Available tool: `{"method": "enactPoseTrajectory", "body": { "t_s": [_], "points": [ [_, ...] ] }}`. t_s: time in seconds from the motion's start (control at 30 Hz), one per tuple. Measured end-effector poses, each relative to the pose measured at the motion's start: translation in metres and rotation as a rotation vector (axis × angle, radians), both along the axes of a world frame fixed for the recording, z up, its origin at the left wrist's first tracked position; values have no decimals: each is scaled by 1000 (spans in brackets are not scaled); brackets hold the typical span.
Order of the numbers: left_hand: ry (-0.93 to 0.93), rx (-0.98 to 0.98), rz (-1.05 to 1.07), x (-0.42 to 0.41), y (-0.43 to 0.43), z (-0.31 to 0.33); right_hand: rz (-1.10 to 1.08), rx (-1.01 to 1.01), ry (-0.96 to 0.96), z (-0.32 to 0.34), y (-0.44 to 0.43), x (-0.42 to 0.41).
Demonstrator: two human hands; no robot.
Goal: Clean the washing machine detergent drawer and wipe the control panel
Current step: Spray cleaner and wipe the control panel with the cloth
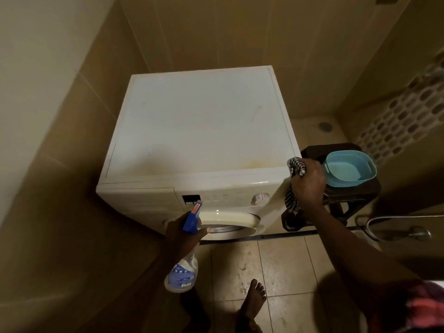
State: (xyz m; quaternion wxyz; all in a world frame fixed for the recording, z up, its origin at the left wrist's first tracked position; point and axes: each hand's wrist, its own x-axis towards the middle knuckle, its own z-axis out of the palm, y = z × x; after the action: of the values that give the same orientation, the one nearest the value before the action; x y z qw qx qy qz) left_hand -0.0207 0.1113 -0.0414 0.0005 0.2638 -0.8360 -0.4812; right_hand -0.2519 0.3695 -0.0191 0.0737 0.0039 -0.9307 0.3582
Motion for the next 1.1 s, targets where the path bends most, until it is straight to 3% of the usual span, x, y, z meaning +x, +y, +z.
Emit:
{"method": "enactPoseTrajectory", "body": {
  "t_s": [0.13, 0.33, 0.43, 0.73, 0.93, 1.1],
  "points": [
    [48, 12, 35, 10, 3, -3, -74, -102, -41, 4, -2, 4],
    [45, 53, 86, 21, 1, 11, -365, -429, -302, 16, 14, 32],
    [82, 150, 133, 37, -10, 5, -386, -453, -240, 27, -1, 51],
    [152, 192, 374, 87, -67, -3, -153, -563, -97, 89, -108, 109],
    [212, 140, 518, 85, -110, -12, 115, -416, 82, 90, -167, 112],
    [267, 122, 623, 62, -149, -52, 375, -234, 273, 41, -211, 88]
  ]
}}
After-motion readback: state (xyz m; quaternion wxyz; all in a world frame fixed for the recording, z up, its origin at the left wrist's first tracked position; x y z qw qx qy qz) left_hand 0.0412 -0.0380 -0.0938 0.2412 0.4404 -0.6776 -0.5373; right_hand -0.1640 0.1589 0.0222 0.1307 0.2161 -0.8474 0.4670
